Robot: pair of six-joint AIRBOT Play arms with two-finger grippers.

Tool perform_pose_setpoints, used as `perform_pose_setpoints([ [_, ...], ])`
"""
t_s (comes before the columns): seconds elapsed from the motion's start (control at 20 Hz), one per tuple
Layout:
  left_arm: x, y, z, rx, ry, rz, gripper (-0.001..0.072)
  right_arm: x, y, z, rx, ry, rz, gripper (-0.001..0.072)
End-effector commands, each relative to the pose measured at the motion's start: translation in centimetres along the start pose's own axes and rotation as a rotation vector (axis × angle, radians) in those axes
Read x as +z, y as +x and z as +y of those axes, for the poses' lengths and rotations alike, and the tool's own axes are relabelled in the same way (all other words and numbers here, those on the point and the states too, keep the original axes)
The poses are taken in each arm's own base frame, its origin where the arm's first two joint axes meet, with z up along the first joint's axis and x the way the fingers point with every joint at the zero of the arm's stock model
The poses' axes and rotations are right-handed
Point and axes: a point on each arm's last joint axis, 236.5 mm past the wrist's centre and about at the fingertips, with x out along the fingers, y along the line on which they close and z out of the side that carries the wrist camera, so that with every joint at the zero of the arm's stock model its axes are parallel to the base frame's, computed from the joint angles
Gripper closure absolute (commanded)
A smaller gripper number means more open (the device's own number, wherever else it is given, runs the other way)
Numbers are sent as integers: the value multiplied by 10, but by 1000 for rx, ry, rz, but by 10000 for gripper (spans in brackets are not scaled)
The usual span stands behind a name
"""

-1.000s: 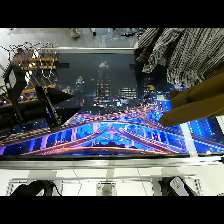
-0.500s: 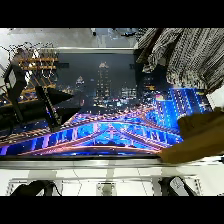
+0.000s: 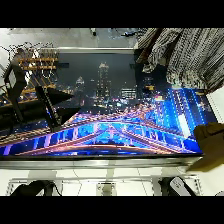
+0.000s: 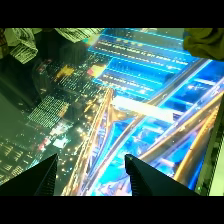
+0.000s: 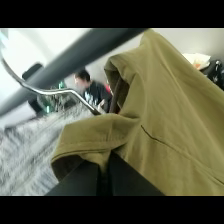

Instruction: Fold the clothes and pants, and hang the long-sleeved shirts on hangers.

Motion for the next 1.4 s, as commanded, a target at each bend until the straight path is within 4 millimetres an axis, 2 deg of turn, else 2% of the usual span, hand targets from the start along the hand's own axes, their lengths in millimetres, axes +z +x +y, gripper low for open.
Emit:
perform_pose_setpoints([
  [0.0, 0, 0, 0, 0, 1, 0, 206, 26, 2, -14, -48, 69, -114, 685],
  [0.15, 0, 0, 0, 1, 1, 0, 206, 28, 5, -45, -141, 99, -116, 685],
  [0.25, 0, 0, 0, 1, 1, 0, 206, 14, 11, -75, -242, 102, -61, 684],
  [0.35, 0, 0, 0, 1, 1, 0, 206, -10, 17, -101, -321, 112, 15, 683],
  [0.45, 0, 0, 0, 1, 1, 0, 206, -27, 22, -112, -350, 112, 63, 682],
  [0.55, 0, 0, 0, 1, 1, 0, 205, -34, 23, -111, -342, 130, 89, 682],
  [0.6, 0, 0, 0, 1, 1, 0, 205, -35, 22, -104, -319, 136, 97, 629],
  [0.65, 0, 0, 0, 1, 1, 0, 205, -34, 19, -97, -295, 131, 97, 420],
  [0.7, 0, 0, 0, 1, 1, 0, 206, -28, 14, -90, -276, 132, 83, 141],
  [0.75, 0, 0, 0, 1, 1, 0, 206, -16, 9, -82, -250, 100, 45, 228],
  [0.85, 0, 0, 0, 1, 1, 0, 206, 12, 7, -72, -208, 40, -65, 674],
  [0.95, 0, 0, 0, 1, 1, 0, 206, 28, 6, -64, -176, 17, -128, 683],
  [1.05, 0, 0, 0, 1, 1, 0, 206, 22, 5, -56, -148, 54, -98, 673],
  [1.1, 0, 0, 0, 1, 1, 0, 206, 16, 3, -50, -127, 73, -69, 561],
  [1.15, 0, 0, 0, 1, 1, 0, 206, 12, 0, -43, -103, 61, -48, 302],
  [1.2, 0, 0, 0, 1, 1, 0, 206, 12, -5, -35, -80, 32, -39, 107],
  [1.25, 0, 0, 0, 1, 1, 0, 205, 14, -13, -30, -69, 0, -41, 56],
  [1.35, 0, 0, 0, 1, 1, 0, 205, 26, -32, -22, -66, -109, -74, 56],
])
